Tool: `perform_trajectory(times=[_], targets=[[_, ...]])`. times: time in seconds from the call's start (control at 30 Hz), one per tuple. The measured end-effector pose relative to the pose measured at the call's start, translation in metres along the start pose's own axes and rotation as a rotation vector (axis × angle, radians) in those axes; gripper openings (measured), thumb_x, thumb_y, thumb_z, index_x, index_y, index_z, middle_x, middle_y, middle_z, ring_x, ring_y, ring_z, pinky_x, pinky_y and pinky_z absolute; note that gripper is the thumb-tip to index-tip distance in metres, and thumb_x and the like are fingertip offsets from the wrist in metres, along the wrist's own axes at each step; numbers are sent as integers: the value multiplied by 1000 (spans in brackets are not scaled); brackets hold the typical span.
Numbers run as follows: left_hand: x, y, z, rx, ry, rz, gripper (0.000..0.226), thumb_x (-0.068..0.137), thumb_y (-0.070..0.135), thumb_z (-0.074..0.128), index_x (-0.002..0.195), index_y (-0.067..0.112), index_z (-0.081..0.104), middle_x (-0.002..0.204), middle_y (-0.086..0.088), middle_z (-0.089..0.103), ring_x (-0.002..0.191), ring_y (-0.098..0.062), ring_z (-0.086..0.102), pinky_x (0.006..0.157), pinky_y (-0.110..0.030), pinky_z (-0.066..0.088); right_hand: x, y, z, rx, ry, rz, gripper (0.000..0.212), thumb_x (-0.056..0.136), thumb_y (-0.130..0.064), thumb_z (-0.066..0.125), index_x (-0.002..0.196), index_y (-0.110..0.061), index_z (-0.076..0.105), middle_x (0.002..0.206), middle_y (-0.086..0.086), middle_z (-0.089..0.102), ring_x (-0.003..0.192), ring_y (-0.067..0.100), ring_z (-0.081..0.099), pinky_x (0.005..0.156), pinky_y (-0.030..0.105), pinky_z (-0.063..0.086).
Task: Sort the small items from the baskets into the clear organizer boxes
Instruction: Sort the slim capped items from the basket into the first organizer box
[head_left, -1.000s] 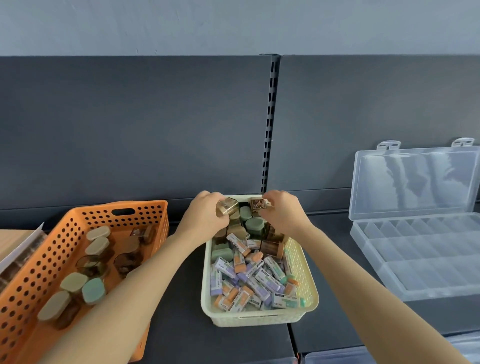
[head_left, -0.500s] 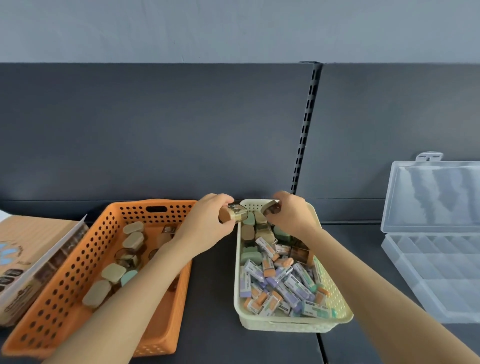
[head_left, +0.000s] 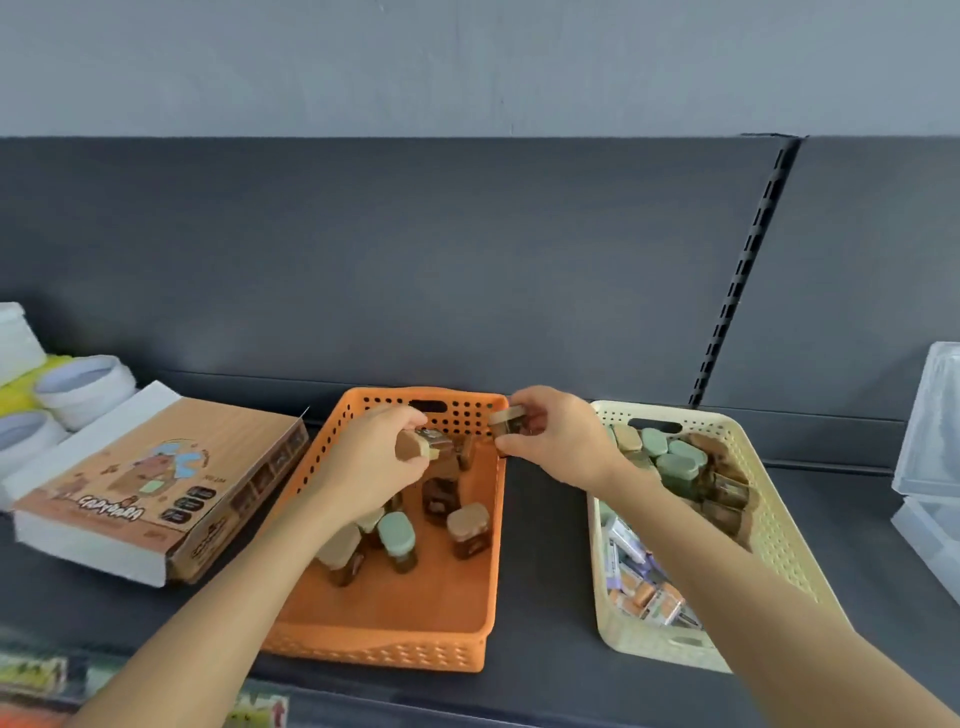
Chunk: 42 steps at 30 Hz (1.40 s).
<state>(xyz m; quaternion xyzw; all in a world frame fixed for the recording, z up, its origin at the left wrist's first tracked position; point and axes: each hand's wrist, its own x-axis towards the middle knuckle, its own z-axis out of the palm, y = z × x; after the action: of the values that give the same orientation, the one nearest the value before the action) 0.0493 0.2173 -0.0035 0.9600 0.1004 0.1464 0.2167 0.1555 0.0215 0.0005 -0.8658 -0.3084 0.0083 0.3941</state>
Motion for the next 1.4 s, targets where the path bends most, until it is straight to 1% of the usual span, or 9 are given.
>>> perform_trajectory(times=[0.17,0.33,0.57,0.73,0.9,1.0,1.13,1.2,1.4], targets=[[-12,-32,-4,7,-26,-57,41,85,20,65,125,25,56,125,8,56,110,-7,54,93,-25,46,7,-24,33,-135,-125,-131,47,80,-25,72,123,-15,58,110,-2,64,98,13,60,81,22,49],[-17,-48,-3,29,-55,-86,44,86,16,63,129,24,53,128,8,53,111,-8,53,92,-21,45,16,-34,62,-297,-281,-179,34,83,-19,68,114,-10,60,109,4,64,96,20,61,82,34,55],[-19,-43,-4,29,-83,-89,55,83,19,67,135,24,47,134,6,47,117,-10,49,96,-25,44,16,-38,70,-361,-258,-212,32,87,-19,63,117,-12,56,112,4,62,97,19,61,80,31,55],[-14,-11,-9,-50,-27,-12,55,83,30,68,134,27,47,137,10,46,122,-8,47,99,-26,40,4,-30,35,-288,-119,-167,41,85,-26,65,123,-13,55,114,5,62,100,21,61,82,36,54],[-8,32,0,-101,-47,69,56,83,36,67,135,29,46,137,11,45,123,-8,45,104,-33,41,-26,3,-16,-313,10,-61,52,85,-30,66,133,-15,50,125,5,58,114,20,54,91,25,40],[-4,57,12,-122,-75,128,53,83,36,67,133,29,48,133,13,46,120,-6,47,100,-28,42,-44,25,-45,-348,41,62,57,88,-32,64,139,-18,43,134,4,53,119,20,51,95,25,39],[3,91,33,-136,-140,213,51,84,34,66,132,28,49,134,11,46,122,-6,45,103,-26,39,-65,55,-79,-383,59,175,52,88,-30,63,137,-22,46,132,1,55,103,19,61,87,23,45],[8,107,45,-130,-174,252,50,85,34,64,132,28,49,135,10,46,122,-5,44,101,-23,37,-73,71,-95,-395,48,203,50,87,-28,65,134,-22,49,129,2,56,96,18,62,85,25,48],[21,142,77,-60,-265,328,50,87,31,61,135,24,47,139,7,43,125,-9,43,100,-22,34,-93,98,-133,-470,-196,220,58,84,-28,67,137,-22,46,145,-6,40,125,16,44,98,25,37]])
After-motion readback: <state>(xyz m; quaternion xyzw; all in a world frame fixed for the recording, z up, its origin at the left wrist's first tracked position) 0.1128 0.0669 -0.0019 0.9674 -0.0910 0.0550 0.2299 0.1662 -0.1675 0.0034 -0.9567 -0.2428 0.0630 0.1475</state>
